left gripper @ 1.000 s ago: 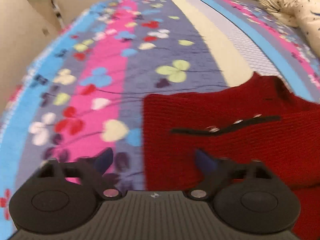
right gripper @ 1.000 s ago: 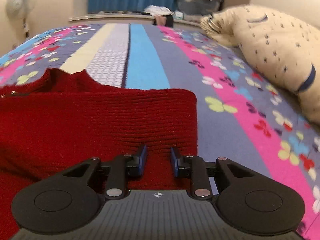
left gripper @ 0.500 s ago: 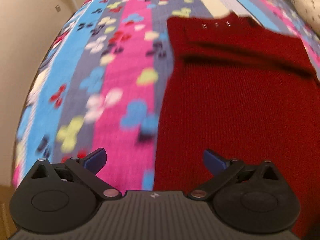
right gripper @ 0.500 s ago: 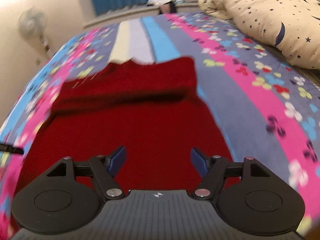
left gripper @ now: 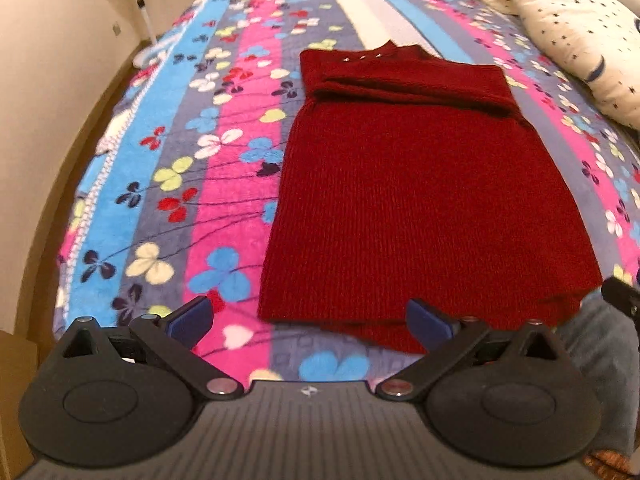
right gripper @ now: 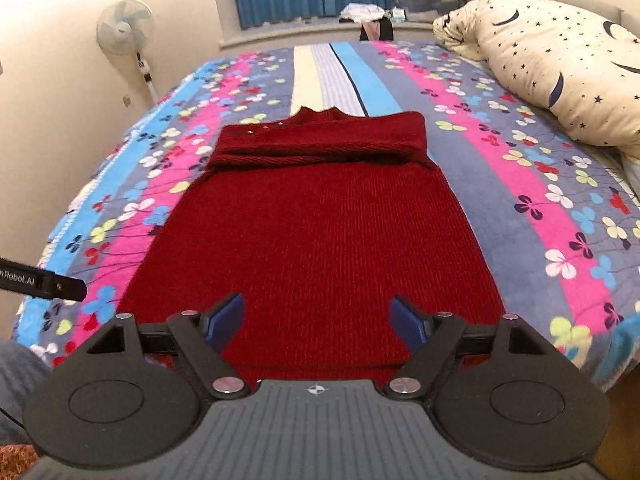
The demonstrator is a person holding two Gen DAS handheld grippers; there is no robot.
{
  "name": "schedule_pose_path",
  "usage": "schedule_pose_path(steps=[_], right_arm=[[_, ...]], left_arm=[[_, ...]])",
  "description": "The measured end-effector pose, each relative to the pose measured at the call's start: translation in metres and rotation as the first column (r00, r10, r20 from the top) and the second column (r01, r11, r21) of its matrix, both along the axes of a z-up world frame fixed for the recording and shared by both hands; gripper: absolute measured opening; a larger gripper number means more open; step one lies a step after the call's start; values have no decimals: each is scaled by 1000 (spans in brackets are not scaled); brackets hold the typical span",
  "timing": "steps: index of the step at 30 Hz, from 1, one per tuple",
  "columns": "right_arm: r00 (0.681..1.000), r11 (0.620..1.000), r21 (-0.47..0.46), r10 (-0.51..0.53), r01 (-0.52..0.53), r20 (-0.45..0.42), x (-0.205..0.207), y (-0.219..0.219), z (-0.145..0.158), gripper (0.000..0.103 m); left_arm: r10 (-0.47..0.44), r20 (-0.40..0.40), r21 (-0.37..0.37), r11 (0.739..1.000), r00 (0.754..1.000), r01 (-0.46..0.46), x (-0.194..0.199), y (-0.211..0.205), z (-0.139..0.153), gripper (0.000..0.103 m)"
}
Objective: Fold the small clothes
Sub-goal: 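Move both tools to the sweater hem, then grasp the hem with both tools and fold it up toward the collar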
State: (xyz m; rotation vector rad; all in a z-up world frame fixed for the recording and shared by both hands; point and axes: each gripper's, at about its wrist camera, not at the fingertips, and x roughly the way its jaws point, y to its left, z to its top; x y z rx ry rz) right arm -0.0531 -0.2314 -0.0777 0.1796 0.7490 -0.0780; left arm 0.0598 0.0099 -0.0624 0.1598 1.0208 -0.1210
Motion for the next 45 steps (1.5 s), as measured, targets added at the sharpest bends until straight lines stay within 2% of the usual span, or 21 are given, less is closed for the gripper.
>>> schedule_pose_path(steps=[5, 10, 17, 24, 27, 33, 37, 39, 41, 43, 45], right_arm=[[999, 1000, -11, 5, -5, 34, -35, 8, 4, 82], [999, 1000, -22, 18, -17, 51, -46, 8, 8, 82], [1000, 1000, -2, 8, -8, 30, -42, 2, 4, 83], [999, 998, 39, -40, 39, 0, -26, -16, -5, 83], [996, 995, 39, -88, 89, -23, -11, -40, -20, 84], [973, 977, 23, -208, 211, -103, 32, -113, -67, 84], [927, 950, 23, -299, 312, -225, 72, -166, -111, 84], [908, 944, 48, -297, 325, -296, 91, -187, -135, 84], [887, 938, 79, -289, 338, -361, 102, -203, -155, 84], [881, 936, 124, -256, 329, -399, 112, -214, -170, 84], [879, 937, 131, -247, 324, -409, 119, -221, -182, 87]], left_arm=[[0, 28, -5, 1000, 1000, 0, -37, 3, 3, 103], [14, 29, -16, 1000, 999, -13, -50, 3, 2, 103], [7, 20, -11, 1000, 1000, -7, -43, -4, -1, 103], [-11, -20, -5, 1000, 1000, 11, -17, -4, -20, 103], [-15, -17, -38, 999, 1000, 15, 7, 5, -36, 103], [66, -74, -66, 995, 995, -71, 70, 34, -87, 103], [79, -113, -46, 995, 991, -84, 107, 44, -122, 103], [70, -131, -29, 997, 989, -75, 123, 45, -138, 103], [35, -179, -51, 998, 983, -45, 139, 46, -154, 103], [6, -245, -88, 996, 970, -29, 152, 45, -171, 103], [5, -264, -88, 996, 964, -29, 161, 45, -181, 103]])
